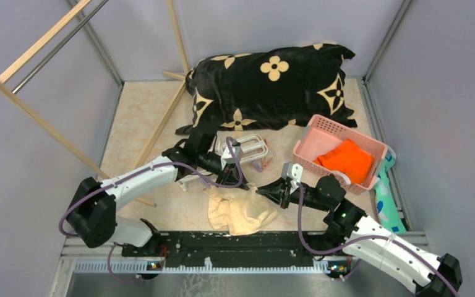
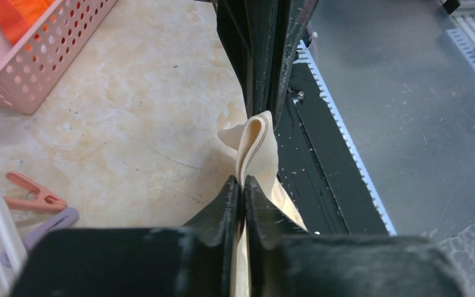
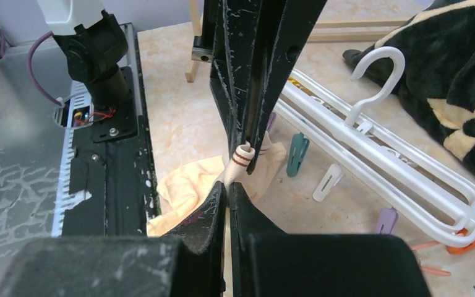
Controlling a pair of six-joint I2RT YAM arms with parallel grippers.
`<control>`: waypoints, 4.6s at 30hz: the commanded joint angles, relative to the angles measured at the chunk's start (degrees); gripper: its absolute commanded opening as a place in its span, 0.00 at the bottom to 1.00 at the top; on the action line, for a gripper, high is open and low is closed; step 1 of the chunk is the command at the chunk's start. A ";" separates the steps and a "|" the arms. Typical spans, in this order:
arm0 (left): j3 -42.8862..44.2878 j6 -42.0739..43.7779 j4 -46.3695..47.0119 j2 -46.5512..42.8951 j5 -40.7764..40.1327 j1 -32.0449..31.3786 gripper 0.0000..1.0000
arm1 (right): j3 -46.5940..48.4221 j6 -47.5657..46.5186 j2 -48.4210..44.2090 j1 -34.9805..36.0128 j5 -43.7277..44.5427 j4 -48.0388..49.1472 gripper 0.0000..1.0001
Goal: Clip the underwear to the hanger
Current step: Adjust the underwear at the center of the board, then open the clamp at the hanger.
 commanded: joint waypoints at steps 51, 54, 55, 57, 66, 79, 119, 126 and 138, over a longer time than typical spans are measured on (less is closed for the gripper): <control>3.63 -0.25 -3.67 -0.32 -7.16 -0.32 0.62 | 3.86 10.25 4.04 -0.29 8.23 -3.41 0.00; 0.75 -6.95 3.38 -2.48 -12.62 -0.32 0.76 | 3.60 18.53 3.50 -0.33 13.84 -8.84 0.00; -0.36 -9.90 5.87 -3.17 -15.27 -0.32 0.76 | 3.32 21.34 3.57 -0.31 15.44 -10.53 0.00; -1.82 -13.73 9.10 -4.13 -20.38 -0.32 0.77 | 2.61 27.84 3.86 -0.24 18.45 -13.57 0.00; 3.45 -27.42 7.04 3.19 -46.20 -0.53 0.76 | -0.27 44.08 8.22 -0.15 35.45 -23.59 0.00; 18.00 -32.81 -3.21 19.43 -67.39 -5.22 0.83 | 0.89 43.67 24.38 -0.37 39.99 -16.41 0.00; 21.30 -18.59 -14.16 23.78 -53.99 -6.36 0.17 | 4.76 24.61 13.37 -1.40 31.57 -11.40 0.49; 22.91 -16.59 -15.07 20.01 -52.30 -6.30 0.16 | 6.56 20.16 16.97 -4.55 26.93 -9.63 0.50; 24.97 -9.04 -20.38 14.64 -42.43 -5.40 0.09 | 9.53 11.22 19.49 -8.35 11.02 -5.02 0.46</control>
